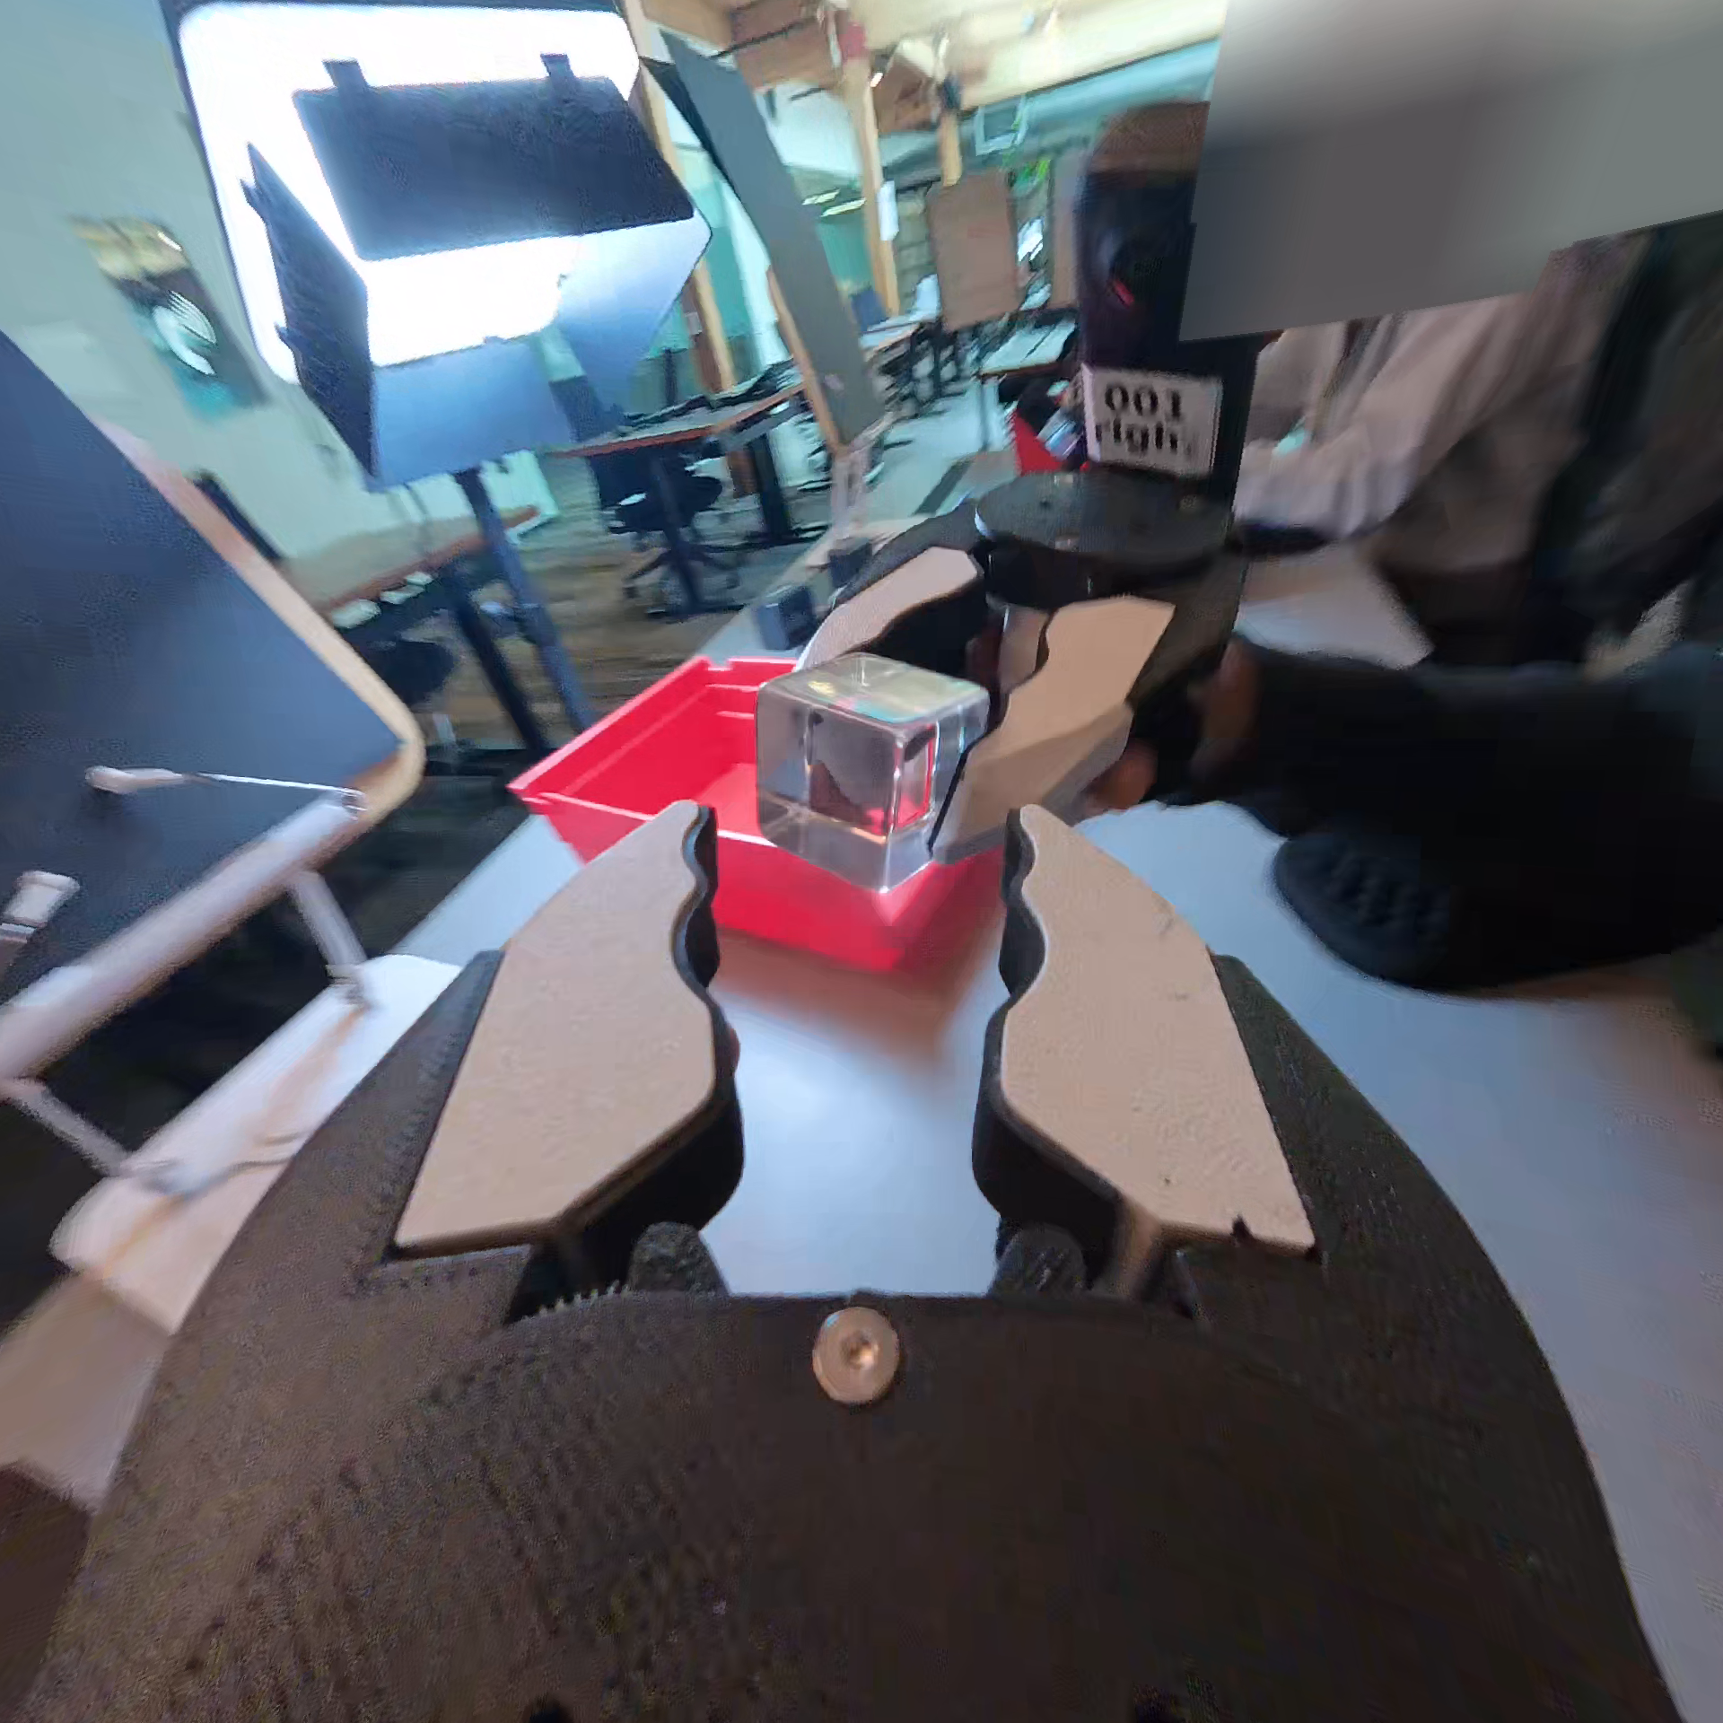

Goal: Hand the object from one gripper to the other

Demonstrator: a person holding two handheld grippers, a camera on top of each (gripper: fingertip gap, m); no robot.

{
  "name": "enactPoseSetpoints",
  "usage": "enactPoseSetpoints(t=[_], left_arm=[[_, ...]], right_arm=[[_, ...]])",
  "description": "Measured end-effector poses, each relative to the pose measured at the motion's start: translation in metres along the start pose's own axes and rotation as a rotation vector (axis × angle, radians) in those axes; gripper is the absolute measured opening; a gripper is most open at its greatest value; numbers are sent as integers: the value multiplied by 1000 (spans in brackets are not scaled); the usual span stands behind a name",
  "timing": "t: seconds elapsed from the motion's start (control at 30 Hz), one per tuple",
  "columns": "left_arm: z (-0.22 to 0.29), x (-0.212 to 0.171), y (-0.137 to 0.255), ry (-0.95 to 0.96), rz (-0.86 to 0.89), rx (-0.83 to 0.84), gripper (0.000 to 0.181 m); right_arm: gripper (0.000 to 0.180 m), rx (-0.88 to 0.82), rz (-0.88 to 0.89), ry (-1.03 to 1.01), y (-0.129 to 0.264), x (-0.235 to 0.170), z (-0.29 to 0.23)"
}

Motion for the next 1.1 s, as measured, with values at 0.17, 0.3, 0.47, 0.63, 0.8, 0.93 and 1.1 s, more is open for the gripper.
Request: enactPoseSetpoints(t=[0.17, 0.3, 0.47, 0.63, 0.8, 0.93, 1.1], left_arm=[[20, -1, -9, -429, -115, 151, 61], [34, -2, -17, -688, -108, 237, 66], [45, -11, -23, -925, -156, 277, 51], [39, -7, -23, -759, -85, 286, 48], [13, 0, -13, -226, 111, 241, 48], [-3, 1, -10, 279, 303, 114, 48], [-8, -10, -19, 683, 420, -32, 47]], right_arm=[[45, 213, 17, -365, 0, -1, 5], [45, 385, -15, -517, -1, -7, 3], [45, 452, -50, -570, -7, -14, -1], [49, 357, -16, -397, -1, -3, -2], [58, 129, 63, 4, 20, 15, -2], [54, -199, 123, 443, 25, 18, -8], [54, -361, 80, 720, 6, 5, -23]])
Point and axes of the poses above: each gripper's, where its closed fingertips meet, y back along the fingers, x out of its top, z = x × y across the jaws, the point moved 9 cm from there along y, back along the fingers
